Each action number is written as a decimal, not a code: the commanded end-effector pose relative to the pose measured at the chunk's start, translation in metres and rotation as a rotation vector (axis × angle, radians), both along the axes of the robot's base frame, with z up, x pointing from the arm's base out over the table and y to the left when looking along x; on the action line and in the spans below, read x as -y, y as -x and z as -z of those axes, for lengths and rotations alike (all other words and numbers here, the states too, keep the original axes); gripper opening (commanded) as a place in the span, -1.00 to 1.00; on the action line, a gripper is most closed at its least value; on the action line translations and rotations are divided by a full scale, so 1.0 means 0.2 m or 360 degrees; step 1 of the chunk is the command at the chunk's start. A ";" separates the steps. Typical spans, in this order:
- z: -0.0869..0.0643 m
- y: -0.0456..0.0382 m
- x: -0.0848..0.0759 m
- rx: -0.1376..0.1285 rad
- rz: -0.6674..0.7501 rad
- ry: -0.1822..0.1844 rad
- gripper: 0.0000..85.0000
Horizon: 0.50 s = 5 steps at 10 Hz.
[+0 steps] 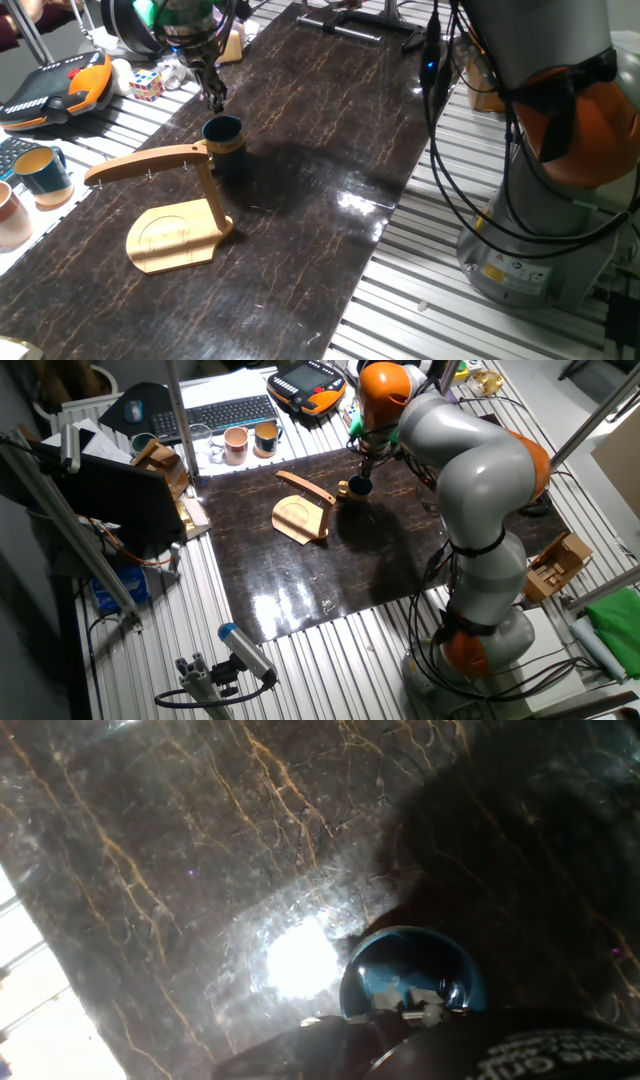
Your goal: Put the cup on the cup rack
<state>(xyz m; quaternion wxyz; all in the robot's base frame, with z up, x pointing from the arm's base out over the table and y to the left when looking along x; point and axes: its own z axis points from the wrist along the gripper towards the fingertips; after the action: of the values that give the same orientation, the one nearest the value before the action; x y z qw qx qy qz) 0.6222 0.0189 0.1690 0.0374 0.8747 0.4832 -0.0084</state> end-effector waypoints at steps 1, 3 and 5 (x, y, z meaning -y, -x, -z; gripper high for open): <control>0.00 -0.001 0.00 -0.0003 0.0006 0.0000 -0.39; 0.02 -0.012 0.00 -0.0035 0.0013 0.0002 -0.33; 0.05 -0.017 0.02 -0.0048 0.0026 0.0019 -0.22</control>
<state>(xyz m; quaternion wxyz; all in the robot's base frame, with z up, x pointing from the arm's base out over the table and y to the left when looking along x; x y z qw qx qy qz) 0.6259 0.0147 0.1572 0.0369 0.8788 0.4749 -0.0271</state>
